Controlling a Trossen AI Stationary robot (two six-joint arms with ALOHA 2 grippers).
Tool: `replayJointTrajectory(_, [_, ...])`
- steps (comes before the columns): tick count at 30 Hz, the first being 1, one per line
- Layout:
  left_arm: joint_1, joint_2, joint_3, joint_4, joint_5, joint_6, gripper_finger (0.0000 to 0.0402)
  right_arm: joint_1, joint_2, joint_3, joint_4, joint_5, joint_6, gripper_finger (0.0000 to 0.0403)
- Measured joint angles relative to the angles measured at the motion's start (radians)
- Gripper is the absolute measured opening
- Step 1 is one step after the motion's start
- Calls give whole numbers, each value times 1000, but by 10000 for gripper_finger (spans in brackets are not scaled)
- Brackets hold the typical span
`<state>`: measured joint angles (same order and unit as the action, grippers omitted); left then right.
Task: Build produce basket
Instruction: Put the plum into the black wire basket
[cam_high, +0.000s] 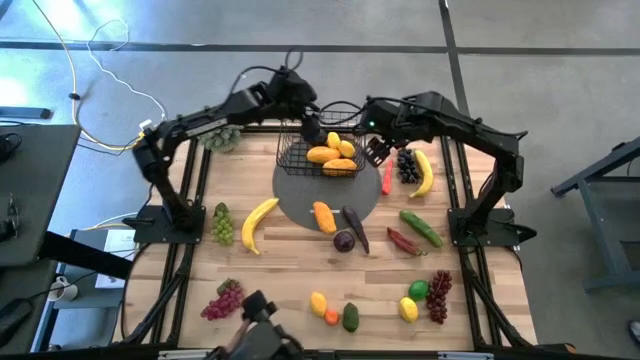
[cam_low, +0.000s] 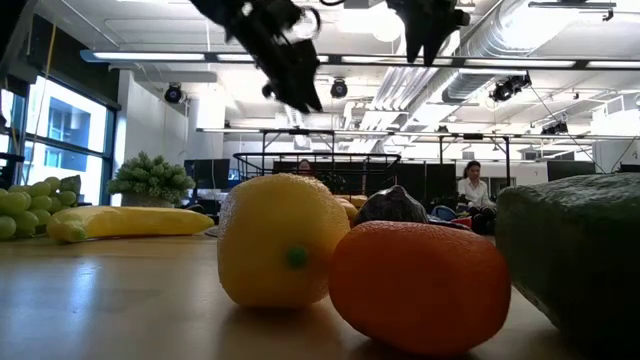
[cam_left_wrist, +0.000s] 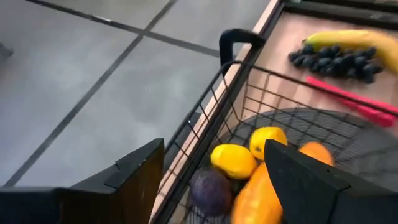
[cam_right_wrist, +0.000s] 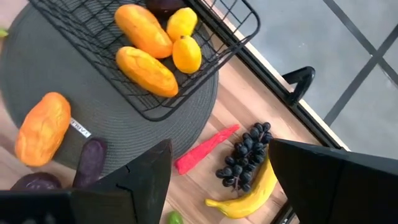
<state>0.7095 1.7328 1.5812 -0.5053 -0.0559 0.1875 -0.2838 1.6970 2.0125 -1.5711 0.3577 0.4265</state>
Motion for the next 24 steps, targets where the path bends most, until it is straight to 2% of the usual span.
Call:
replayJointTrajectory(11, [2,-240,2,-224,-23,-56,266,52,0,0,0,-132,-10,249])
replayJointTrajectory(19, [-30,-296,2,-408,-27,-144,266,63,0,0,1,-261,-50,249])
replayJointTrajectory(24, [-74,-299,1,-439,-26,-150,266,79,0,0,5,-307,-173,249])
